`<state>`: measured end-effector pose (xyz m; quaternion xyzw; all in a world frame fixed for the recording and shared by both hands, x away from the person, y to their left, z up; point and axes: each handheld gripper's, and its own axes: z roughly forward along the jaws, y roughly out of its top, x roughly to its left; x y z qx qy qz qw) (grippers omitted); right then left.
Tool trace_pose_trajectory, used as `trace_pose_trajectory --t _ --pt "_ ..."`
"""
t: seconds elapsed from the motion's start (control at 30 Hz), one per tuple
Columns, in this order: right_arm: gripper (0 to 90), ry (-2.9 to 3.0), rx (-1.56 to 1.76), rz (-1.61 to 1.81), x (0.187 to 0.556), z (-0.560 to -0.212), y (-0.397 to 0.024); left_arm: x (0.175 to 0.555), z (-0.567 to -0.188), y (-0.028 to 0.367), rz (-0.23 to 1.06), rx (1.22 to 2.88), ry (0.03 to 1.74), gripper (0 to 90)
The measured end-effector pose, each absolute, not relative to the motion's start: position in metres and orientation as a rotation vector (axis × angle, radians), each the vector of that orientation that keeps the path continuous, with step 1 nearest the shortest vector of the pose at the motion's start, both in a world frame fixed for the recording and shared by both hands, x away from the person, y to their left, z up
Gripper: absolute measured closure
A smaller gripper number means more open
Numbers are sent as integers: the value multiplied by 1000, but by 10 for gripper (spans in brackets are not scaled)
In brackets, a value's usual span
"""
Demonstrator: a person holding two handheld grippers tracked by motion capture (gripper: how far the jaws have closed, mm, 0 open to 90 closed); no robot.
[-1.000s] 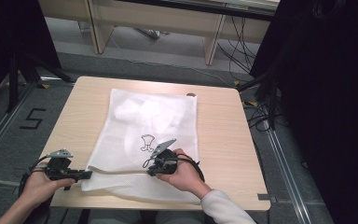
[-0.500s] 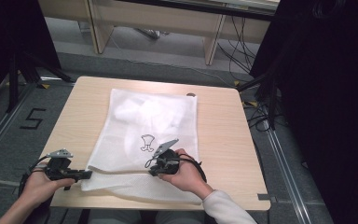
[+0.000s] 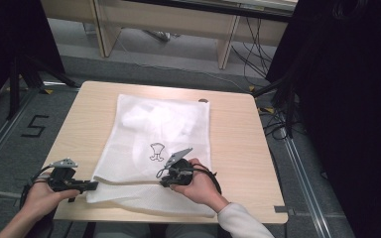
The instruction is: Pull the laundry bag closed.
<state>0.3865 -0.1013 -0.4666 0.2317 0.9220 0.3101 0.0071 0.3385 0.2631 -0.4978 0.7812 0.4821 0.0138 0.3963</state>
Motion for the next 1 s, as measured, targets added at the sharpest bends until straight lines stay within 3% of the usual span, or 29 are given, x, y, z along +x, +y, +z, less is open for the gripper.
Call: trace_pose_trajectory --t 1.0 --pt "826 2866 743 976 384 -465 -112 339 -498 263 38 1980 1224 854"
